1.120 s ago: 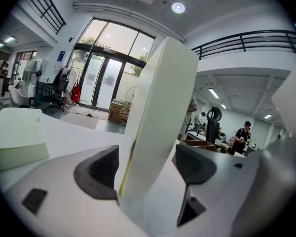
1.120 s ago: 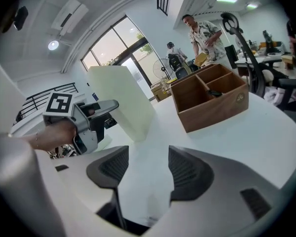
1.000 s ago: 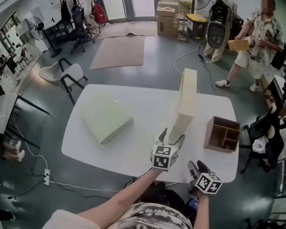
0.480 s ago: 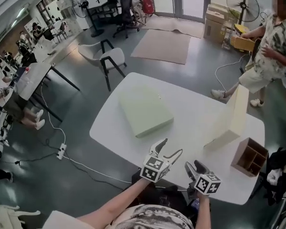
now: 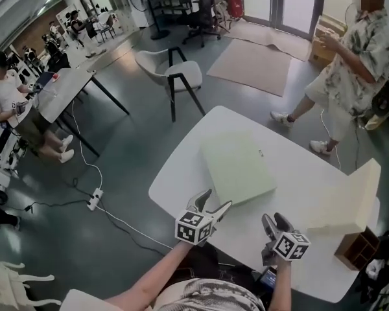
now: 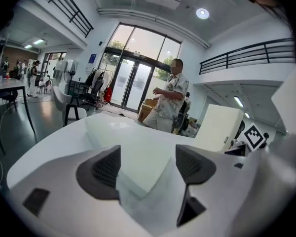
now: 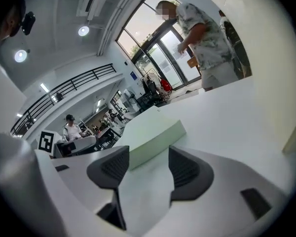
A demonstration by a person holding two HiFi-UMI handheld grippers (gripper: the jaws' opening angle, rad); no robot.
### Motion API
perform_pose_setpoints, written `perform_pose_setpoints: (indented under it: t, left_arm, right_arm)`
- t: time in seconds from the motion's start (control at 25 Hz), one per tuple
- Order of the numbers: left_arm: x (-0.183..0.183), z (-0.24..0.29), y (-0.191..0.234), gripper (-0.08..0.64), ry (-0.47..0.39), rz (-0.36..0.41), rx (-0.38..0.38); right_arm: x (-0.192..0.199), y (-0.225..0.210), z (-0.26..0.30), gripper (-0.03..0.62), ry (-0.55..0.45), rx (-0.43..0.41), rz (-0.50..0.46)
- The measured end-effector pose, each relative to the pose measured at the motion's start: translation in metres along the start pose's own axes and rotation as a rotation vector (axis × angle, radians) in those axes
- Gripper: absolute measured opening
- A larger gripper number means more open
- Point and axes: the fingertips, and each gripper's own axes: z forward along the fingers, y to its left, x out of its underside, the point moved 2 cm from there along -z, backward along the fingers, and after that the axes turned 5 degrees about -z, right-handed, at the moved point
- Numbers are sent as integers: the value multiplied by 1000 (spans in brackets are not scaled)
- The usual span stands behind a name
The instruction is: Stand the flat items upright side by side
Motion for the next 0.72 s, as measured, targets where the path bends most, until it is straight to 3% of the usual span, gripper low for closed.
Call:
perform_pose_setpoints:
  t: [0.32, 0.6, 0.72]
  left_arm:
    - [-36, 34, 113, 353, 7, -219, 50]
    - [-61, 90, 187, 359, 59, -256, 19]
    - [-68, 116, 208, 372, 99, -266, 58]
  right_arm:
    - [-33, -27, 50, 279, -63, 139, 77]
    - [-53, -50, 76, 359, -43, 247, 151]
    - [-51, -53, 92, 391, -7, 262, 179]
